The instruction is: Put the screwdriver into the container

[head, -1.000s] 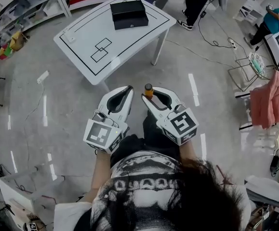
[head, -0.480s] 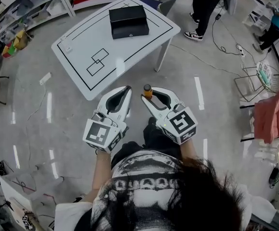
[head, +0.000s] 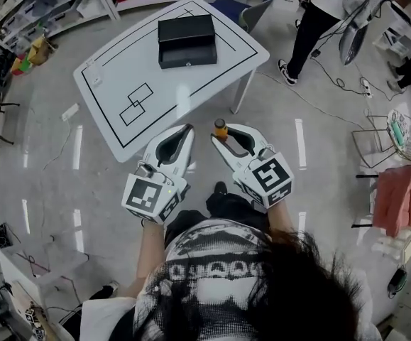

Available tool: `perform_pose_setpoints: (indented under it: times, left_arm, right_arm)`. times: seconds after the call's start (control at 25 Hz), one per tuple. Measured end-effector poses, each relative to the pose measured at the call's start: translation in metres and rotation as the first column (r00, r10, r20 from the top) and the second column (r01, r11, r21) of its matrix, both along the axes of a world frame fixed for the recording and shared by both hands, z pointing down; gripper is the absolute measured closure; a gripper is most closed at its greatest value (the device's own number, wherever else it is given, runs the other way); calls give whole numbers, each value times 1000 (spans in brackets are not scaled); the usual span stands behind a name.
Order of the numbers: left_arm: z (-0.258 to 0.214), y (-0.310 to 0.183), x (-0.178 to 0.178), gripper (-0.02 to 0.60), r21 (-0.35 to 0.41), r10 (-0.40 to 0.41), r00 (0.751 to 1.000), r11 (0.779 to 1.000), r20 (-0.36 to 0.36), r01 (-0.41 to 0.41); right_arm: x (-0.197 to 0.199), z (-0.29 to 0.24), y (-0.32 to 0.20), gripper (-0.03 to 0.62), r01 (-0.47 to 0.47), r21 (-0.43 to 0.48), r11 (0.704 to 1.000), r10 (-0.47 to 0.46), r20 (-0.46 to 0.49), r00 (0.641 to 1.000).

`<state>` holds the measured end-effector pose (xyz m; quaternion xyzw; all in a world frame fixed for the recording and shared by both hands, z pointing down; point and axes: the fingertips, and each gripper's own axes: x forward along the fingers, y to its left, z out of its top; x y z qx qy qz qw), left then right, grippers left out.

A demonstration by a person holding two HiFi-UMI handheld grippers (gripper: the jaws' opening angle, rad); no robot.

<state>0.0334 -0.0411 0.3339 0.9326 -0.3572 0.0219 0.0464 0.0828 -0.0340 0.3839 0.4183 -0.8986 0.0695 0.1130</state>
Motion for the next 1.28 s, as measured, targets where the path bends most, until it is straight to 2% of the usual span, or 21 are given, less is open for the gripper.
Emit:
perform_pose_setpoints:
  times: [0.24,0.56,1.0,1.28]
  left_arm:
    - [0,-24,28,581,3,-42,999,999,10,42]
    - [7,-35,45,581,-13,-69,997,997,23,70]
    - [10,-44,39,581,-33,-102,994,994,41,103]
    - [20,-71,31,581,-46,-89,995,995,45,92]
  right_arm:
    - [27,0,-28,490,44,6,999,-44,14,999]
    - [41,8,-42,490,78,-1,997,-78,33,996]
    - [36,17,-54,490,103,-23,994,-101,53,993]
    - [30,26,-78,490,88,-36,995,-86,46,995]
